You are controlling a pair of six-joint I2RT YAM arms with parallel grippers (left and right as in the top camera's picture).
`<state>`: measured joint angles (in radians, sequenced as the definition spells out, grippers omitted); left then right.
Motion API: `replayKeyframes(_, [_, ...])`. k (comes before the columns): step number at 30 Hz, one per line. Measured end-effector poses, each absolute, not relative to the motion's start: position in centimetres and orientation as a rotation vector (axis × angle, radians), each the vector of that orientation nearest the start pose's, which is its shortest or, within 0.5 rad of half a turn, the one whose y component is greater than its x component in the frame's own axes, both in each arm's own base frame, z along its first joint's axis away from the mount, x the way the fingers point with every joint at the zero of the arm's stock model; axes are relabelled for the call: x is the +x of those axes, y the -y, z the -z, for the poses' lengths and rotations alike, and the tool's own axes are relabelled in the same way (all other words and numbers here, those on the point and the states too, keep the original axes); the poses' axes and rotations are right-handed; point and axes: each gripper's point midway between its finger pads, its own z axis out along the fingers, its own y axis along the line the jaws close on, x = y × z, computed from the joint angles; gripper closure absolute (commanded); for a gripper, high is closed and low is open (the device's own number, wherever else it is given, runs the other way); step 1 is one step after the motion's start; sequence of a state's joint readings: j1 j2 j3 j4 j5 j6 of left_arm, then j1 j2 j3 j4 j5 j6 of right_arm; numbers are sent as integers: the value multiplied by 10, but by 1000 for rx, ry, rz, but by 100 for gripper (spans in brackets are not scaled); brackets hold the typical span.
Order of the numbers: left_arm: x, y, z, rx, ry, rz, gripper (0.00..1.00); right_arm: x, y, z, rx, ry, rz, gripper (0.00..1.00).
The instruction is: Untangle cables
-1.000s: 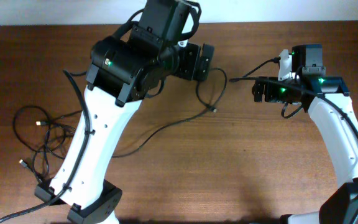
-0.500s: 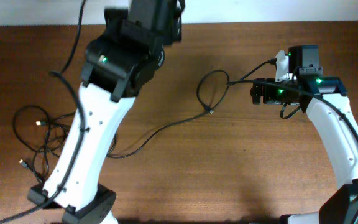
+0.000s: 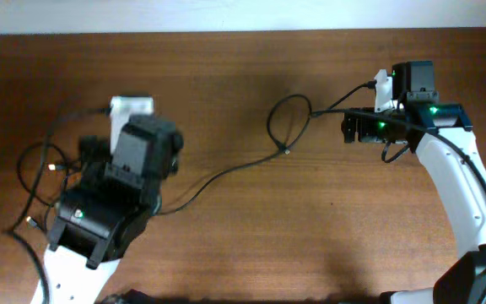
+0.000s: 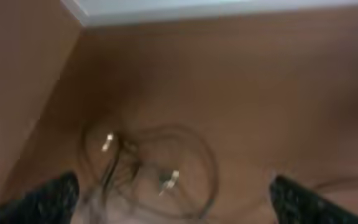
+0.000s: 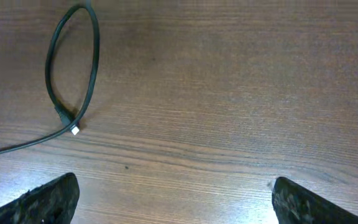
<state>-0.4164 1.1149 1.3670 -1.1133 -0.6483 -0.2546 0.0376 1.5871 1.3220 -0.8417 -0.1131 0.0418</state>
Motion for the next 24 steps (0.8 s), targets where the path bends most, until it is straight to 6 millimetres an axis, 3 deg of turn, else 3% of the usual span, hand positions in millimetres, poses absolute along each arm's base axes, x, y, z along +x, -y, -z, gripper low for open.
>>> replayKeyframes(2, [265,-8,-281,-189,-2356,-475,1,386,-36,-153,-33,-2671,-189,2])
replayKeyframes(6, [272,-31,-236,-393,-2497,-475,1,385,-40,-153,-41,-2675,-222,2])
replayKeyframes(9, [273,-29,-184,-467,-2640,-474,1,385,-46,-154,-61,-2671,-233,2])
replayKeyframes(11, [272,-22,-168,-456,-2671,-478,1,385,-54,-154,-90,-2664,-239,2])
replayKeyframes(14, [277,-8,-167,-420,-2652,-449,1,384,-67,-155,-136,-2660,-249,2])
replayKeyframes(20, [287,-7,-171,-422,-2609,-429,1,383,-72,-155,-151,-2660,-253,1])
replayKeyframes(24, [300,-28,-163,-492,-2561,-418,1,381,-82,-155,-185,-2662,-261,2])
